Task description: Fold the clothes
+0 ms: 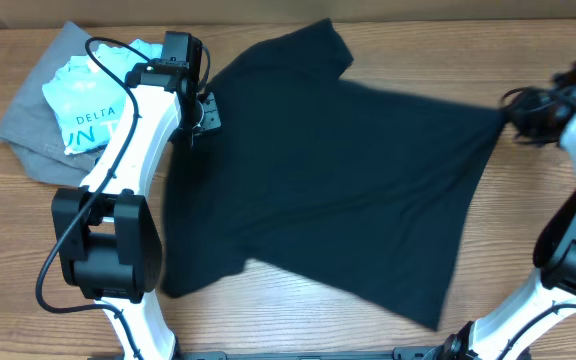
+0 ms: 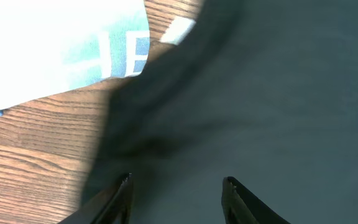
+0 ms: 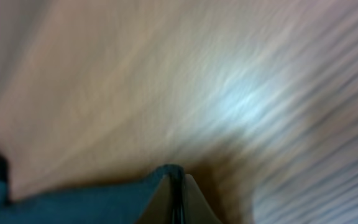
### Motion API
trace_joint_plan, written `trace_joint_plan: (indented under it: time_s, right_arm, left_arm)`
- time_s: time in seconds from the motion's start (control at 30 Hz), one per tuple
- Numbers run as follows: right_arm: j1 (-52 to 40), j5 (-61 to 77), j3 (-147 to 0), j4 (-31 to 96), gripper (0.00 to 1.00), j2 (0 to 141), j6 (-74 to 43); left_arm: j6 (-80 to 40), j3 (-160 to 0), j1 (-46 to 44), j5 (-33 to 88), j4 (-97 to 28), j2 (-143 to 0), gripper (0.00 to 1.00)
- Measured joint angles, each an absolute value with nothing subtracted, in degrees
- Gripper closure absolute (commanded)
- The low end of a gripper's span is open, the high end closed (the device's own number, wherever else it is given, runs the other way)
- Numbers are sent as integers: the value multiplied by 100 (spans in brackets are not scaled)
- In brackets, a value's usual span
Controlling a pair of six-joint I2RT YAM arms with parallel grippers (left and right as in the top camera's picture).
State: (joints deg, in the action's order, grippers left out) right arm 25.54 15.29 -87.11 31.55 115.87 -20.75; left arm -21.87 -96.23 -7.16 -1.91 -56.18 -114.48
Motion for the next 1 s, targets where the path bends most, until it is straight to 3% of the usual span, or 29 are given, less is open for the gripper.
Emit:
trace_joint_plan:
  time_s: [0.07,0.1,0.4,0.77,1.0]
  right_arm:
    - [2792,1518,-8932,3070,29,11579,-2091]
    - [2893,1516,-8991,3081,26,11566,-2093]
    - [3529,1559,-9074,4858,29,11518,-1782]
    - [3483,1737,-9074,6799,36,11378,-1321]
    - [3444,1868,-9070,7804,36,10333,-1286]
  left_arm:
    - [-2187,-9623,-716,-191,-5618,-11448,50]
    - [-2187,-9623,-716,-191,-5618,-11448,50]
    - [-2104,-9623,-716,-191,-5612,-11448,48]
    - [-1763,-9623,-716,-86,-5819,-11439,48]
    - [-1634,-9614,-714,-204,-6114,-10600,36]
